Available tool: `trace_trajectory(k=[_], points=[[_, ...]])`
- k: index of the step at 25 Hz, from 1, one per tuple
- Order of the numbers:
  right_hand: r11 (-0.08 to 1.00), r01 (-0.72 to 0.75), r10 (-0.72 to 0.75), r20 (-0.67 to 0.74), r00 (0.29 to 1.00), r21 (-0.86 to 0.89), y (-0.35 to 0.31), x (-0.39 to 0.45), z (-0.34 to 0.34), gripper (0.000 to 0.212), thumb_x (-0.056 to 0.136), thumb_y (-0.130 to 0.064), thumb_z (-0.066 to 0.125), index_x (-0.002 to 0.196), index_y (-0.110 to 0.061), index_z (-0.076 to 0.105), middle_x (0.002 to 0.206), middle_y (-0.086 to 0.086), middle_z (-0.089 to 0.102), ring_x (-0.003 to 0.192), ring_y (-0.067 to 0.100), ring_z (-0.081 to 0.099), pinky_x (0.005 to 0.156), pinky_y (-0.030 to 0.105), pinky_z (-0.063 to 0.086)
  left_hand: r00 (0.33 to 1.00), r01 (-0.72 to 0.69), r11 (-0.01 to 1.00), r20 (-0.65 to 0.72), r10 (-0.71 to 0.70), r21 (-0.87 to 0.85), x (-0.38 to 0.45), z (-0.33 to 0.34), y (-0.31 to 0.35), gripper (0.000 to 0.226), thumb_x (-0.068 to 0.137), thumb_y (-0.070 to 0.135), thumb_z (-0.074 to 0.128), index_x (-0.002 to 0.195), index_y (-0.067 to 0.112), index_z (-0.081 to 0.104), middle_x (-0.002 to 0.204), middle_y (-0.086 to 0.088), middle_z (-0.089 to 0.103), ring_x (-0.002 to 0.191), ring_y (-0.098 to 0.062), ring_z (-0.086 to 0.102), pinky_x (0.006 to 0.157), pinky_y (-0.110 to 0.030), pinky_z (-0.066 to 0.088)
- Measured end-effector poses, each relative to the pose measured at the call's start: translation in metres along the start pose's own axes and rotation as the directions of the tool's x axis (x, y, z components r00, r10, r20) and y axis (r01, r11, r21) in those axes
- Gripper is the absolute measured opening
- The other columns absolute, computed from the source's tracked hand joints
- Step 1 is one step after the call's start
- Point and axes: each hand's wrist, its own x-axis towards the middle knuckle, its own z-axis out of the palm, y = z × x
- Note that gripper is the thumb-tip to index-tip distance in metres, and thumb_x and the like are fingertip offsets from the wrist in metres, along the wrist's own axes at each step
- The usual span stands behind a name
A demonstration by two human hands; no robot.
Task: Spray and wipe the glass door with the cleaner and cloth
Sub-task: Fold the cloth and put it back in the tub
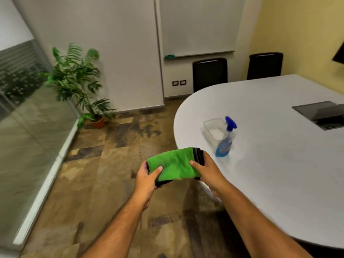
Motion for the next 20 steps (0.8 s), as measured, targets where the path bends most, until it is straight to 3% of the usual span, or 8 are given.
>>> trace_trajectory(k=[2,6,10,12,15,18,20], points=[[0.999,0.023,-0.025,-0.051,0.998,-0.029,-0.016,0.031,-0.01,0.041,0.104,-0.007,0.066,0.142,-0.019,0.056,0.137,0.01,0.07,0.123,0.028,0.07,0.103,0.057,0.06,0.999,-0.001,1.0,0.041,0.001,0.01,0.04,0.02,0.01,0.03,0.1,0.003,0.069,0.123,0.022,0.066,0.119,-0.006,0.079,0.098,-0.025,0.081,0.068,-0.045,0.068],[0.998,0.058,-0.061,-0.108,0.992,-0.027,-0.039,0.076,-0.024,0.048,0.103,-0.01,0.06,0.144,-0.034,0.049,0.133,-0.002,0.067,0.115,0.017,0.069,0.078,0.032,0.067,0.992,-0.029,0.999,0.124,0.025,0.028,0.103,0.056,0.032,0.025,0.101,0.008,0.069,0.117,0.027,0.07,0.113,-0.001,0.083,0.094,-0.018,0.082,0.066,-0.037,0.066],[0.986,0.049,-0.071,-0.137,0.988,-0.157,-0.062,0.11,-0.042,0.066,0.096,-0.001,0.055,0.155,-0.028,0.043,0.125,-0.007,0.063,0.119,0.025,0.067,0.09,0.046,0.067,0.986,-0.015,0.997,0.164,0.003,0.074,0.143,0.094,0.04,0.032,0.101,0.006,0.066,0.117,0.034,0.069,0.113,0.003,0.082,0.094,-0.014,0.081,0.066,-0.03,0.065],[0.976,0.058,-0.087,-0.128,0.988,-0.211,-0.075,0.132,-0.059,0.07,0.095,0.002,0.055,0.158,-0.027,0.041,0.129,-0.006,0.062,0.124,0.027,0.064,0.088,0.042,0.066,0.978,-0.034,0.993,0.209,0.009,0.116,0.161,0.115,0.043,0.046,0.099,-0.002,0.057,0.121,0.037,0.067,0.118,0.002,0.08,0.099,-0.015,0.08,0.069,-0.03,0.064],[0.959,0.065,-0.089,-0.074,0.993,-0.277,-0.105,0.174,-0.095,0.074,0.098,-0.003,0.06,0.162,-0.033,0.036,0.141,0.003,0.057,0.122,0.029,0.064,0.074,0.031,0.065,0.977,-0.061,0.992,0.208,0.038,0.108,0.19,0.151,0.05,0.056,0.095,-0.008,0.051,0.123,0.037,0.065,0.121,0.002,0.076,0.101,-0.015,0.08,0.073,-0.031,0.065],[0.946,0.082,-0.075,0.034,0.997,-0.313,-0.127,0.225,-0.143,0.065,0.102,-0.008,0.063,0.157,-0.036,0.042,0.132,0.01,0.062,0.113,0.032,0.069,0.081,0.042,0.068,0.978,-0.106,0.988,0.191,0.083,0.112,0.221,0.197,0.06,0.054,0.096,-0.009,0.05,0.118,0.038,0.067,0.12,0.0,0.076,0.1,-0.014,0.08,0.075,-0.031,0.065],[0.946,0.082,-0.062,0.073,0.995,-0.315,-0.135,0.263,-0.181,0.061,0.102,-0.007,0.065,0.152,-0.037,0.047,0.128,0.012,0.066,0.108,0.031,0.073,0.079,0.04,0.068,0.98,-0.128,0.982,0.17,0.103,0.139,0.248,0.232,0.062,0.051,0.097,-0.007,0.051,0.117,0.036,0.069,0.123,-0.003,0.075,0.103,-0.018,0.079,0.08,-0.035,0.067]])
